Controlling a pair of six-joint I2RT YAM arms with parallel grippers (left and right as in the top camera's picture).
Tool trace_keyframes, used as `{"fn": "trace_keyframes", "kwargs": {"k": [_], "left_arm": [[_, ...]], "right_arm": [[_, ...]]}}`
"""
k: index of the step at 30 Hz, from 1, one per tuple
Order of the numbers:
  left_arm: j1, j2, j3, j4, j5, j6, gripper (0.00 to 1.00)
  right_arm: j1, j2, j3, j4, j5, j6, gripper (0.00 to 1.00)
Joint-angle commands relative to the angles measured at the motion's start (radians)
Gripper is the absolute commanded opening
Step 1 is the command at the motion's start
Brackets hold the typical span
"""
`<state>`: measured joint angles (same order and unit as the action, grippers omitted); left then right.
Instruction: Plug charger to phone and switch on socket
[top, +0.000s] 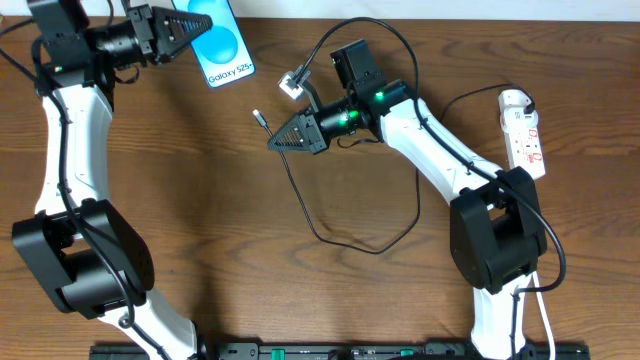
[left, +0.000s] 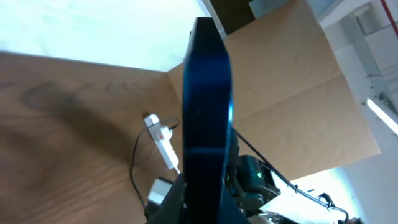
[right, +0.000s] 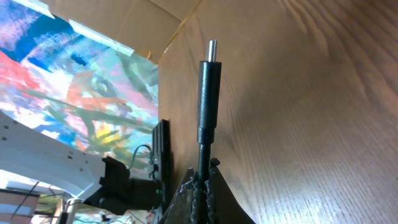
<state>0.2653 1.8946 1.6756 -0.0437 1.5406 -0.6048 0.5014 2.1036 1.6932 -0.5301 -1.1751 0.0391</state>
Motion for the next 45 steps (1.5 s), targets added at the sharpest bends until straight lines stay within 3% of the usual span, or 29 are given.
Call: {"fn": "trace_keyframes", "kwargs": {"k": [1,16,24,45], "left_arm": [[-0.003,-0.034,0.010,0.131,0.030,-0.168,0.07],[-0.003,-0.034,0.010,0.454,-0.049,-0.602,0.07],[-0.003,-0.034,0.010,0.454,-0.046,-0.629,0.07],[-0.048,-0.034,0.010,0.454,-0.013,-0.555,0.07]], "right_arm": [[0.006,-0.005,0.006,0.033,-0.071,0.055,0.01],[0.003,-0.128,0.006,0.281,-0.082,0.199,0.01],[0.004,-0.136,0.006,0.443,-0.101,0.317,0.01],[-0.012,-0.136,0.006,0.452,-0.111,0.332,0.01]]}}
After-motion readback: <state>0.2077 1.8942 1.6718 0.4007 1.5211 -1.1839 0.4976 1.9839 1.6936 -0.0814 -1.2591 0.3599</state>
